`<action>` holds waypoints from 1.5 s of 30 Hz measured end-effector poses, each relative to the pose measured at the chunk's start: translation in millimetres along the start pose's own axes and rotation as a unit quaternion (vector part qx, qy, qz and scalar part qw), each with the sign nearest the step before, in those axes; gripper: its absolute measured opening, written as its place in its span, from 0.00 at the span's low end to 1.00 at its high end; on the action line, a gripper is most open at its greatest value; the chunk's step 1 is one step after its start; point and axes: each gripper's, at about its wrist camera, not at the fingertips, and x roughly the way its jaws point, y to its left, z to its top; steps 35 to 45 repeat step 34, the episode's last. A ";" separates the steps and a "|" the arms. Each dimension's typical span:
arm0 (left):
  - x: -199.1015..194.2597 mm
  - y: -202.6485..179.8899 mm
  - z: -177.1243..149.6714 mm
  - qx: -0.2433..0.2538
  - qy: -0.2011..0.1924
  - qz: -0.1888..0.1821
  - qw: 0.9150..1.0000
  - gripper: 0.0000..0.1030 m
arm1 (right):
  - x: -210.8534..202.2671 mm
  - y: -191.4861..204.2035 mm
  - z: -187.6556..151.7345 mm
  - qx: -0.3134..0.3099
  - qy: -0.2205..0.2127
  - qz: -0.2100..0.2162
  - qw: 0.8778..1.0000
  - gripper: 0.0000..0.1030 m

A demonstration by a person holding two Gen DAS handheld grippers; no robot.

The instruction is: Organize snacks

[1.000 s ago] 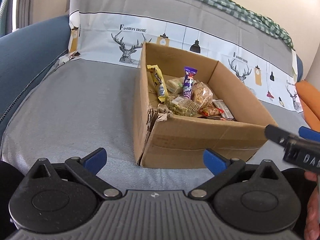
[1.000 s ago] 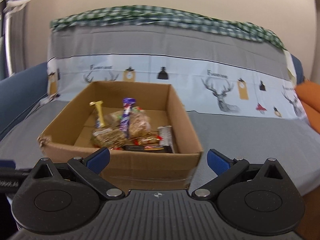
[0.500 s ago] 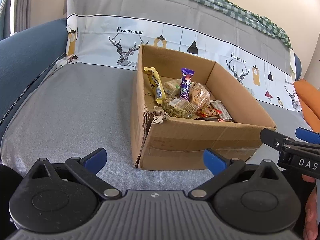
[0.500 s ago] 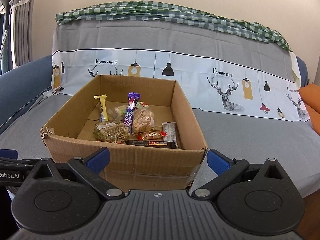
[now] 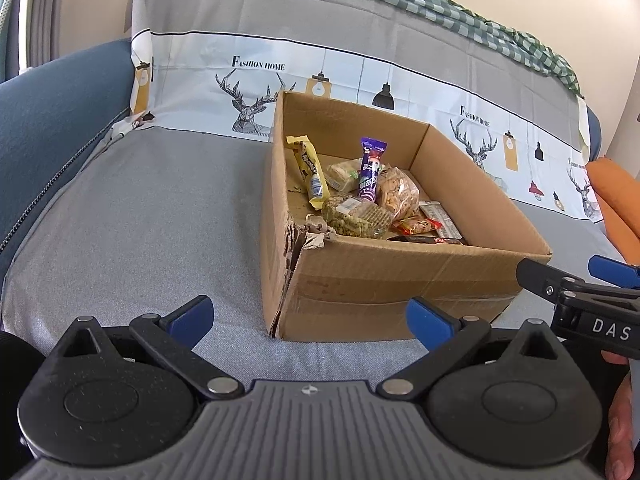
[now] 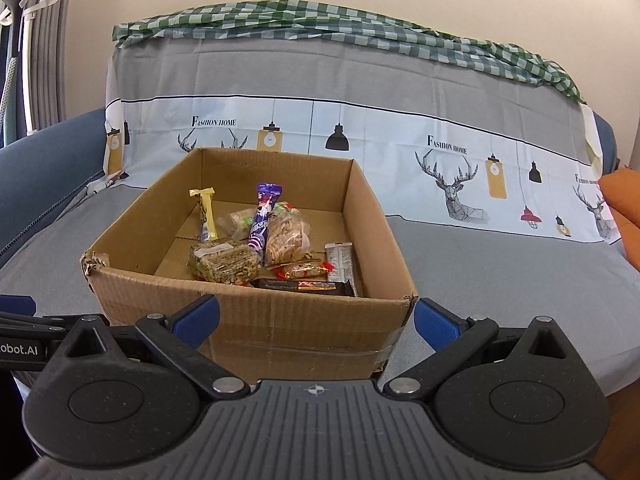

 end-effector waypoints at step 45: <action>-4.5 -4.8 -1.1 0.011 -0.015 -0.018 1.000 1.00 | -0.7 1.7 -0.2 -0.001 -0.001 -0.001 1.000 0.99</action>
